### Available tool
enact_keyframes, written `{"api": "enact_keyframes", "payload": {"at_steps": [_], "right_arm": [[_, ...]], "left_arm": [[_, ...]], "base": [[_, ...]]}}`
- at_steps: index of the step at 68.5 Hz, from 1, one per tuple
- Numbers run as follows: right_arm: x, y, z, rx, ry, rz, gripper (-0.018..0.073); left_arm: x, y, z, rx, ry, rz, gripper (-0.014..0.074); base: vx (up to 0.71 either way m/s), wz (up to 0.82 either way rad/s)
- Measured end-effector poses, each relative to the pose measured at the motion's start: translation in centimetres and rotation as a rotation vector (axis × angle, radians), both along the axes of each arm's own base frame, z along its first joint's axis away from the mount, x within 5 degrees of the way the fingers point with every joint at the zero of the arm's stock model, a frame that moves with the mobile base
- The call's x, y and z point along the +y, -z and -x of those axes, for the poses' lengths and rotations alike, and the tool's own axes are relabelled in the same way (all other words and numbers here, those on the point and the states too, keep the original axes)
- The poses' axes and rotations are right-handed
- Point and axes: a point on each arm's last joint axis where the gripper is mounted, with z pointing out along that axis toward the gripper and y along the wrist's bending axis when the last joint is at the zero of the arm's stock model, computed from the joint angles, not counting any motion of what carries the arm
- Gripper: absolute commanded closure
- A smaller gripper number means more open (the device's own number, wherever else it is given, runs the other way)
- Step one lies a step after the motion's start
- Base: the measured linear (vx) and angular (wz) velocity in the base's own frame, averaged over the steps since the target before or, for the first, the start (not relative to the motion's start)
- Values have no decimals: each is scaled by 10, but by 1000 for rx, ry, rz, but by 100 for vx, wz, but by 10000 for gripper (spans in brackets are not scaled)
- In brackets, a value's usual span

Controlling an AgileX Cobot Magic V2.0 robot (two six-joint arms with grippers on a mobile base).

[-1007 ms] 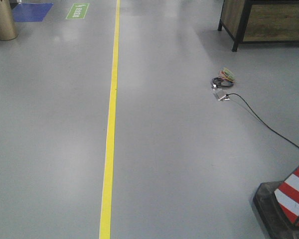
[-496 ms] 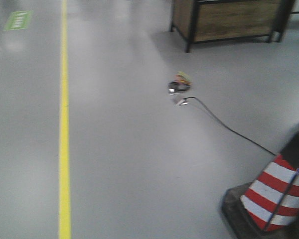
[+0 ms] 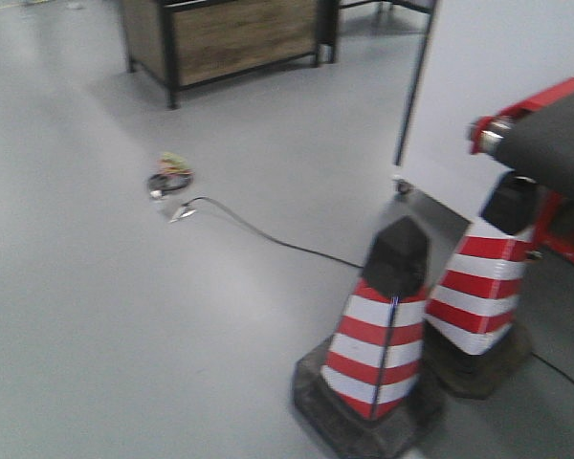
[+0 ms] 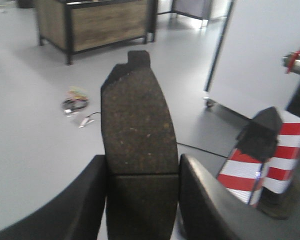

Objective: Move and align brake pads A on conveyor
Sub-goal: 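Drive past the striped cones toward the black conveyor belt, then approach and stop over the black conveyor belt holding both pads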

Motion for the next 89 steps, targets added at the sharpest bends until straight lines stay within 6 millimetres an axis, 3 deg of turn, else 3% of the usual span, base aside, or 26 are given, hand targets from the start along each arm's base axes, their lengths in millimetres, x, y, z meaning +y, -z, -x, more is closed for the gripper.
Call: {"api": "enact_keyframes", "payload": {"at_steps": [62,89], "right_arm": [[0,0,0,0,0,0,571],[0,0,0,0,0,0,571]], "left_arm": [[0,0,0,0,0,0,602],[0,0,0,0,0,0,602]], "base": [[12,-81],[6,-47]]}}
